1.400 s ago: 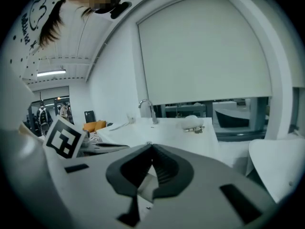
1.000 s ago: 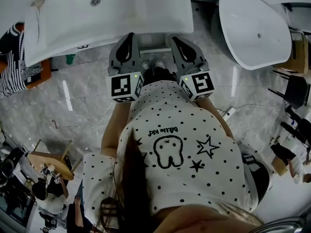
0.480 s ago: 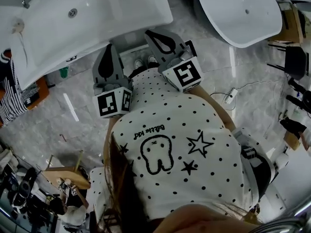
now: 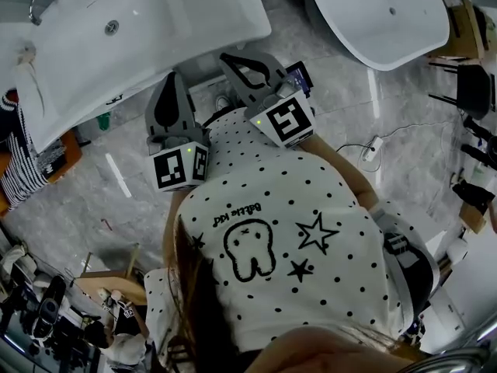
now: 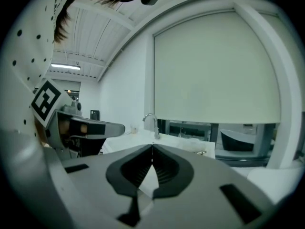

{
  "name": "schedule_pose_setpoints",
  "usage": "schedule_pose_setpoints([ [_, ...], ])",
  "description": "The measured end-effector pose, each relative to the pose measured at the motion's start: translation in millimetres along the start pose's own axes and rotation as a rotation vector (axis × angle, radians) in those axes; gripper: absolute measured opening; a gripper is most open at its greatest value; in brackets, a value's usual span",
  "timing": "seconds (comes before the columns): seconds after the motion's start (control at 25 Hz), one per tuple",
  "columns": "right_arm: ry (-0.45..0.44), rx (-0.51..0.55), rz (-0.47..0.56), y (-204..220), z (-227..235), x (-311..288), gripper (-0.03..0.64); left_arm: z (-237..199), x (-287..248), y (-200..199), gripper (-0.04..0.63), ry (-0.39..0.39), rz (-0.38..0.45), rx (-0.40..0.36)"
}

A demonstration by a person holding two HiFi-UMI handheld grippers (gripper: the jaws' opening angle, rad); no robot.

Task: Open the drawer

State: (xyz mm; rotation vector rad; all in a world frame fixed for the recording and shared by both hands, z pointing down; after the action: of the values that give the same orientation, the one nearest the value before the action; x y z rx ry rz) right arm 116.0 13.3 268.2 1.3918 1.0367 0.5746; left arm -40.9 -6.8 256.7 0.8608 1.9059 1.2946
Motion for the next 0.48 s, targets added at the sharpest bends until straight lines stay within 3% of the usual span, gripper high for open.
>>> schedule_pose_setpoints([
  [0.48,0.019,0.004,-0.011,0.4,0.8,2.4,0.014,0.1,1.9,0.9,0.005,-0.002,0.001,0.012],
])
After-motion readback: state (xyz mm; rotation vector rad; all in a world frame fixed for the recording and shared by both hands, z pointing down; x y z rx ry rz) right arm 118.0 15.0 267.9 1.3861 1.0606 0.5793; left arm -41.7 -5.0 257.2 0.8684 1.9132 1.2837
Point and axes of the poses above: the fingertips, and each gripper's own axes: x backward along the fingers, z to its right, y out of its underside, the point moved 7 cm from there along x, backward along the fingers, and after that the axes turned 6 degrees about x, right-handed, at the moved point
